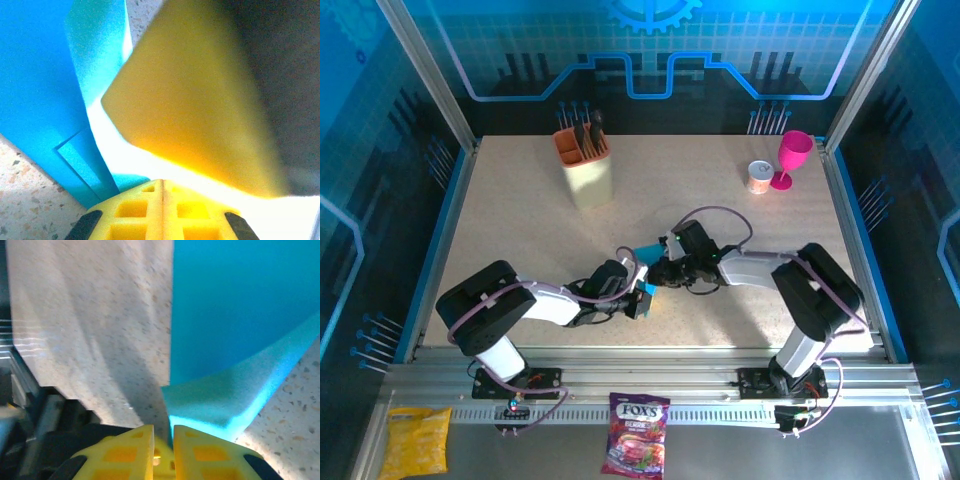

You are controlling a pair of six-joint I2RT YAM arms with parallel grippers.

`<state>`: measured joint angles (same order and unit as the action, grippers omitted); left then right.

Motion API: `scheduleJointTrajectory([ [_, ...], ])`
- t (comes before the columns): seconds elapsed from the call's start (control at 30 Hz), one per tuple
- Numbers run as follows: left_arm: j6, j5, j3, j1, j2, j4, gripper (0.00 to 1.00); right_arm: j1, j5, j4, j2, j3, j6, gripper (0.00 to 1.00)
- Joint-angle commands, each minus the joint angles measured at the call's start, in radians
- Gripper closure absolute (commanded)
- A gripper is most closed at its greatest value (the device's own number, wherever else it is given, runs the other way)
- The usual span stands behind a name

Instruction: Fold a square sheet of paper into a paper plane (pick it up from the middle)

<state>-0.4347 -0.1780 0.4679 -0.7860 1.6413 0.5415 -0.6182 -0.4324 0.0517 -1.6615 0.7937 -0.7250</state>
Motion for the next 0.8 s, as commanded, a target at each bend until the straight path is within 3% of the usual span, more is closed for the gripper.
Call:
scheduleJointTrajectory([
  [0.0, -0.016, -0.001, -0.044, 0.012, 0.038, -0.038, 1.0, 0.052, 0.003, -0.02, 0.076, -0.017, 0.03, 0.82],
  [0.23, -0.025, -0.016, -0.064, 0.019, 0.047, 0.0, 1.0, 0.106, -0.067, 0.123, 0.104, -0.125, 0.052, 0.93],
  [0.47, -0.024, -0.028, -0.069, 0.02, 0.053, 0.009, 1.0, 0.05, -0.11, 0.269, 0.012, -0.149, 0.036, 0.98],
  [0.77, -0.018, -0.036, -0.068, 0.022, 0.061, 0.005, 1.0, 0.007, -0.095, 0.292, -0.148, -0.069, 0.032, 1.0],
])
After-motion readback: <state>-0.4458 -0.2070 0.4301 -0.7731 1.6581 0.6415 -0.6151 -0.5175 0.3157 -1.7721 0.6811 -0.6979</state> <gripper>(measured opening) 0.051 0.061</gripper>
